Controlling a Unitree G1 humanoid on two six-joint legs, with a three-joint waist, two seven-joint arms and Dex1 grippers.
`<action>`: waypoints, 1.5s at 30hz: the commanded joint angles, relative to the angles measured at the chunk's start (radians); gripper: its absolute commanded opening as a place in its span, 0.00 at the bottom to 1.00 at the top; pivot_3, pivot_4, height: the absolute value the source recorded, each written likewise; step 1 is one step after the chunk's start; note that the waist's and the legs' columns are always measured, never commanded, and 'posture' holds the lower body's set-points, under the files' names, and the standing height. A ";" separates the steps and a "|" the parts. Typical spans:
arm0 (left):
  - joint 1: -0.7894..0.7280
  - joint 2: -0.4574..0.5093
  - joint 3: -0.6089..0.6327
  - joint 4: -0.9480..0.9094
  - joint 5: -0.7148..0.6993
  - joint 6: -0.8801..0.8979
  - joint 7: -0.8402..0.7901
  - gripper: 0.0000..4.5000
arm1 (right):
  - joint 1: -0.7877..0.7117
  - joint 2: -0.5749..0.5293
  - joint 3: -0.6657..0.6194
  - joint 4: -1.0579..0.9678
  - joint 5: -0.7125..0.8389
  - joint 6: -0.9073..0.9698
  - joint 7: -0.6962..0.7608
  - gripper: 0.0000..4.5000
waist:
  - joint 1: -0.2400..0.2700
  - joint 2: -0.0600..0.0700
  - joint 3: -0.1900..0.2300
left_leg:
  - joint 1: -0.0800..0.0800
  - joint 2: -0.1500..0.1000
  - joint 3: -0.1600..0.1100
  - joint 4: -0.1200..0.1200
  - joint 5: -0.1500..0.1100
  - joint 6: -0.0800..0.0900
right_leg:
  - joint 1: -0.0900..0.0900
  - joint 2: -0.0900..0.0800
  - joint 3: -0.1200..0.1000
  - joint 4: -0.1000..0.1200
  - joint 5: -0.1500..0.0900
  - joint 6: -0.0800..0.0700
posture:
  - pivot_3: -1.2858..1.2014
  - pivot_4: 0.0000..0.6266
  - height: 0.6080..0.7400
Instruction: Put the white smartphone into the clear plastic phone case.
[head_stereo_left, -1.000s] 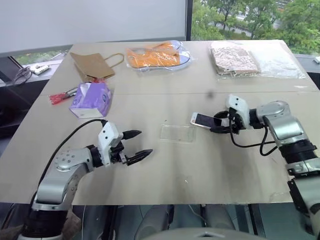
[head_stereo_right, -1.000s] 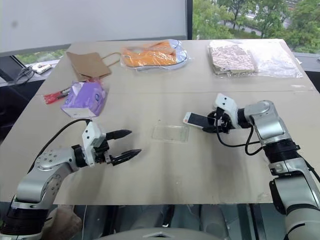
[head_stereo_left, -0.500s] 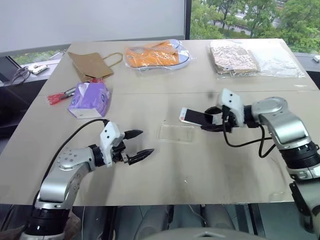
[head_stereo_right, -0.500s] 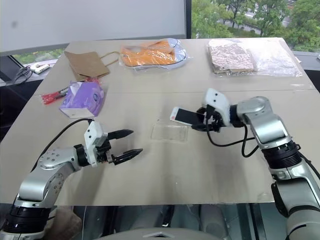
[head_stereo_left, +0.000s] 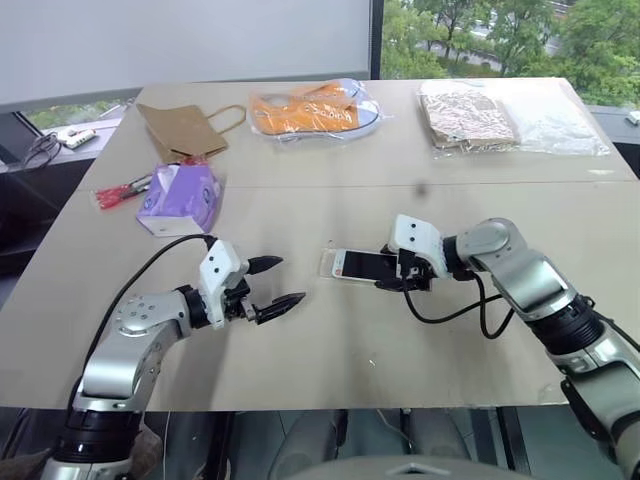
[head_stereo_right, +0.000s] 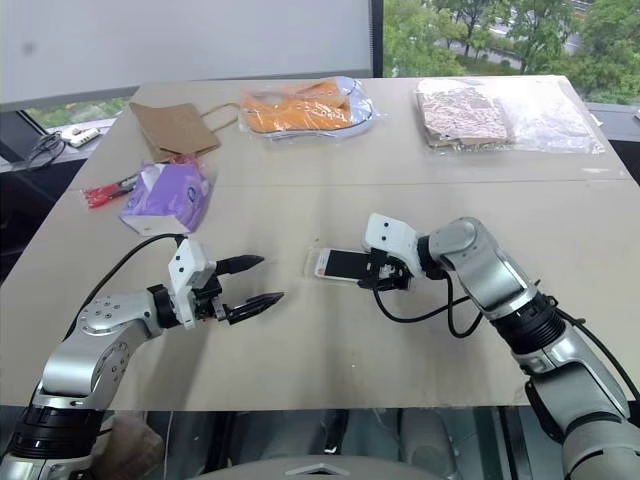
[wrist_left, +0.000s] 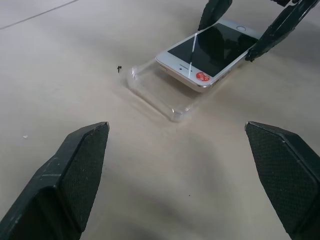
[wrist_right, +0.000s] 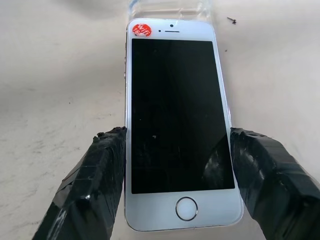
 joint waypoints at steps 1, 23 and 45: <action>-0.008 0.002 0.005 -0.007 -0.003 -0.017 -0.006 1.00 | -0.029 -0.005 0.013 -0.007 -0.015 -0.016 0.010 0.62 | 0.000 0.000 0.000 | 0.000 0.000 0.000 0.000 0.000 0.000 | 0.000 0.000 0.000 0.000 0.000 0.000 | 0.52 0.24 1.00; -0.038 0.001 -0.016 0.020 0.002 -0.019 -0.036 1.00 | -0.057 0.032 0.002 -0.076 -0.015 0.128 -0.017 0.62 | 0.000 0.000 0.000 | 0.000 0.000 0.000 0.002 0.000 0.000 | 0.000 0.000 0.000 0.002 0.000 0.000 | 0.52 0.24 1.00; -0.077 0.029 -0.015 0.083 0.012 -0.042 -0.079 1.00 | -0.153 0.182 -0.029 -0.023 0.108 0.143 -0.100 0.28 | 0.001 -0.001 -0.001 | 0.000 0.000 0.000 0.002 0.000 0.000 | -0.001 0.000 0.000 0.003 0.000 0.000 | 0.52 0.24 1.00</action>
